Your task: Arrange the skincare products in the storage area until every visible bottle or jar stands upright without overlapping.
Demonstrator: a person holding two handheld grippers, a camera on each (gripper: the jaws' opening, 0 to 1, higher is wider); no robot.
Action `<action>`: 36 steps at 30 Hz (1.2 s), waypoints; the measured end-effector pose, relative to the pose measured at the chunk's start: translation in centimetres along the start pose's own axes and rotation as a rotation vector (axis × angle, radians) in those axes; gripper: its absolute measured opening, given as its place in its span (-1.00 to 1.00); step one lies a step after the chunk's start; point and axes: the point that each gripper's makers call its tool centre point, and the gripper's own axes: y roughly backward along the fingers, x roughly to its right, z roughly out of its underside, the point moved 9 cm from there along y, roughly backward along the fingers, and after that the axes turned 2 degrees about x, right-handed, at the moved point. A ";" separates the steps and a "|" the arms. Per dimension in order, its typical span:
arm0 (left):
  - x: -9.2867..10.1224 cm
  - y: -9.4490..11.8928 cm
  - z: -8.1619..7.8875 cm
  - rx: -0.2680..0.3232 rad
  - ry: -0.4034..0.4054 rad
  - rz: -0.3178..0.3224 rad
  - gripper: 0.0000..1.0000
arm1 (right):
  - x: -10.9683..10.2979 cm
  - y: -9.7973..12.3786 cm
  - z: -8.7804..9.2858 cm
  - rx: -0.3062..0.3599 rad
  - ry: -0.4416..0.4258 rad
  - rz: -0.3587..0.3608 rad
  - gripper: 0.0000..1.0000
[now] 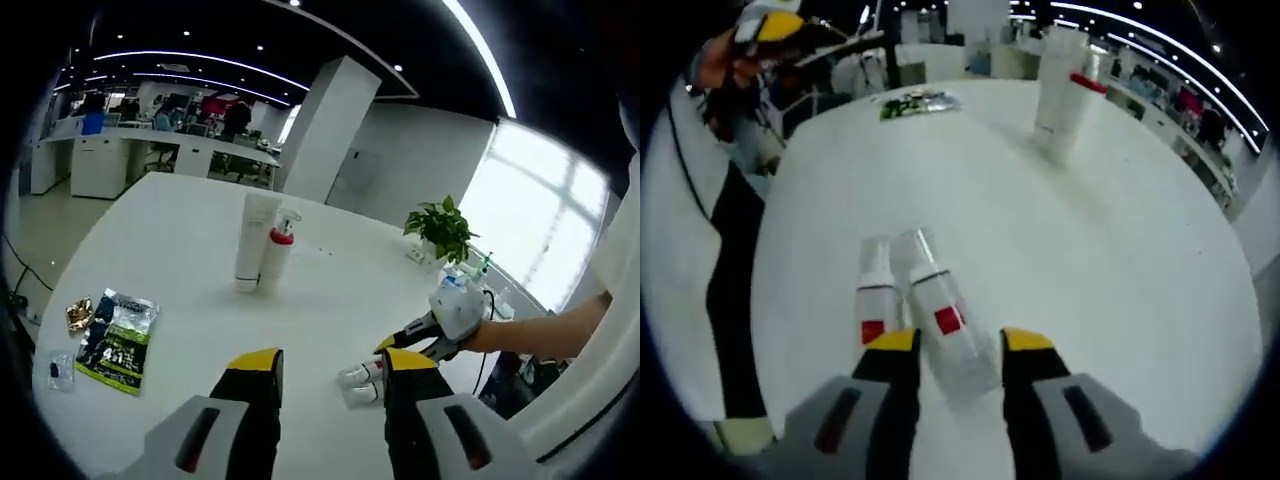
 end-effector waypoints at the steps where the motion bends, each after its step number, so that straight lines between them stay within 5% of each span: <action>1: 0.5 0.2 0.3 0.003 0.006 -0.019 -0.19 | 0.1 -0.3 0.2 0.004 0.008 -0.013 -0.43; 7: 0.8 0.6 0.9 -0.015 0.001 -0.046 -0.20 | 0.0 -0.9 1.2 -0.038 0.019 -0.047 -0.53; 8: 0.8 0.7 0.9 -0.013 0.003 -0.047 -0.20 | -0.1 -0.9 0.8 0.017 0.023 -0.064 -0.54; 15: 0.2 1.5 0.0 0.037 0.018 -0.037 -0.22 | 0.4 -1.1 0.5 -0.024 -0.111 -0.031 -0.64; 22: -2.1 1.5 -0.6 0.088 0.081 0.036 -0.25 | 0.3 1.8 -3.3 0.079 -0.236 0.102 -0.65; 25: -2.8 1.0 -0.3 0.089 0.112 0.087 -0.24 | 0.1 2.4 -4.1 0.074 -0.246 0.153 -0.65; 30: -4.0 0.7 0.2 0.091 0.215 0.138 -0.23 | -2.0 3.9 -7.0 0.143 -0.323 0.194 -0.65; 36: -5.0 0.2 0.7 0.053 0.248 0.201 -0.21 | -5.0 3.6 -11.1 0.252 -0.388 0.216 -0.65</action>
